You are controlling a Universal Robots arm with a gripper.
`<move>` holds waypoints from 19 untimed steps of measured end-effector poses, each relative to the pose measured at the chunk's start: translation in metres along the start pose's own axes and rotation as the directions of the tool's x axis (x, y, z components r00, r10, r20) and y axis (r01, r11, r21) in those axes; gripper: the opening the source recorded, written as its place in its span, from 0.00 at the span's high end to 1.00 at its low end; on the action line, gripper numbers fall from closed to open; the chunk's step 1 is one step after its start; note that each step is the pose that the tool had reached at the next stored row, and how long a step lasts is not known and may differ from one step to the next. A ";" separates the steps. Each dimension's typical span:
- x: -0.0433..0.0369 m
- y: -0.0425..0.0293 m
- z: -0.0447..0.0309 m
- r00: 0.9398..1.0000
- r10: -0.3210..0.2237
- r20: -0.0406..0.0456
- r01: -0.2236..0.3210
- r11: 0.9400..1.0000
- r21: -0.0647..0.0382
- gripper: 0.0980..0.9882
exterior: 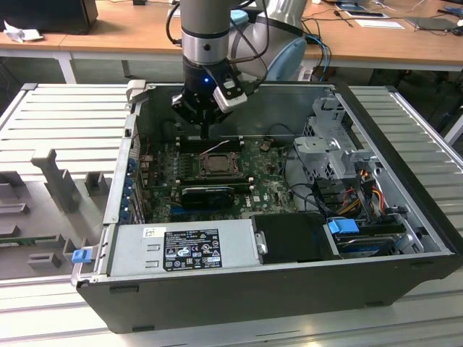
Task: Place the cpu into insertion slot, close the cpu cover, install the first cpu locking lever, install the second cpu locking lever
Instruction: 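Install the first cpu locking lever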
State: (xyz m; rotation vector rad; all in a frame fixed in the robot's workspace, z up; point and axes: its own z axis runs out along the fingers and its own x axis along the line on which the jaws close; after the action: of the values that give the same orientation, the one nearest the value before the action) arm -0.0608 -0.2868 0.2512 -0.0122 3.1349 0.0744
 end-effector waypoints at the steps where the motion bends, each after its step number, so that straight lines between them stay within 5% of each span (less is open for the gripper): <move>1: 0.0000 0.0000 0.0000 1.000 0.000 0.000 0.000 1.000 0.000 0.99; 8: 0.0000 -0.0001 0.0018 1.000 0.000 0.000 0.000 1.000 -0.002 0.99; 13: -0.0006 -0.0002 0.0048 1.000 -0.003 0.000 0.003 1.000 -0.030 0.99; 19: -0.0059 -0.0005 0.0090 1.000 -0.022 -0.001 0.022 0.999 -0.031 0.99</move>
State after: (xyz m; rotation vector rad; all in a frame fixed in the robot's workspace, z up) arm -0.0549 -0.2868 0.2422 -0.0476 3.1338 0.1222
